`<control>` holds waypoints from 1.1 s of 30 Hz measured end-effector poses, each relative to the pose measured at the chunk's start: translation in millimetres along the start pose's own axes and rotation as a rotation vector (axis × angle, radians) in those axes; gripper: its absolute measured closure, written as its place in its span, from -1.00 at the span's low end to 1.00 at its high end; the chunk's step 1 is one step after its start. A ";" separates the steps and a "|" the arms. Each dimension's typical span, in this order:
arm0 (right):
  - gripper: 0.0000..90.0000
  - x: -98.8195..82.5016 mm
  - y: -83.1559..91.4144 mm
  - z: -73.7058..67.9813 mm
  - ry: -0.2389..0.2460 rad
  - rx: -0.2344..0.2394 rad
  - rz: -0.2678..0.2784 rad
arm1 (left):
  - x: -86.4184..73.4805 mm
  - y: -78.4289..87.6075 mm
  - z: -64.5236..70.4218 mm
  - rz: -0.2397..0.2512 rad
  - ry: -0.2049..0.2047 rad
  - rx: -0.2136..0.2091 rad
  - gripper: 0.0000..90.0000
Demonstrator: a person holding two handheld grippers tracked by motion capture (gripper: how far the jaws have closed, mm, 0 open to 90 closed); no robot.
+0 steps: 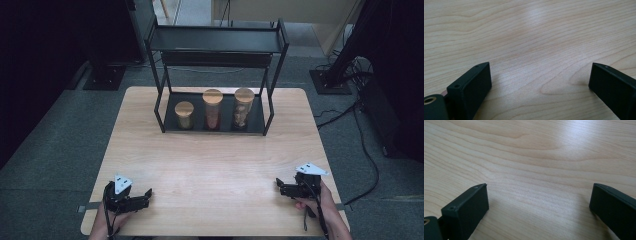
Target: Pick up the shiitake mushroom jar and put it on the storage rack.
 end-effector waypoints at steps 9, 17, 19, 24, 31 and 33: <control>-0.96 -4.4 6.3 6.9 -0.003 -0.006 0.000 | 0.0 -0.1 0.1 -0.001 0.000 0.002 -0.90; -0.96 -7.9 11.4 12.9 -0.007 -0.011 0.001 | 0.0 -0.2 0.2 0.000 0.000 0.003 -0.90; -0.96 -8.9 12.8 14.3 -0.009 -0.012 0.001 | 0.1 -0.2 0.2 -0.001 0.000 0.003 -0.90; -0.96 -11.4 16.3 18.1 -0.009 -0.015 0.001 | 0.0 -0.2 0.2 -0.001 0.001 0.003 -0.90; -0.96 -12.9 18.8 21.4 -0.015 -0.019 0.002 | 0.1 -0.3 0.3 -0.001 0.002 0.005 -0.90; -0.96 -13.6 19.7 22.3 -0.013 -0.020 0.002 | 0.1 -0.3 0.3 -0.001 0.002 0.005 -0.90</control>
Point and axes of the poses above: each handheld gripper's, and its own axes: y roughly backward along the jaws, x roughly out of its top, z roughly to its right, the point moved 4 cm from there along -y, roughly forward along the jaws, and after that the axes turned 15 degrees about -y, right-handed, at the moved point
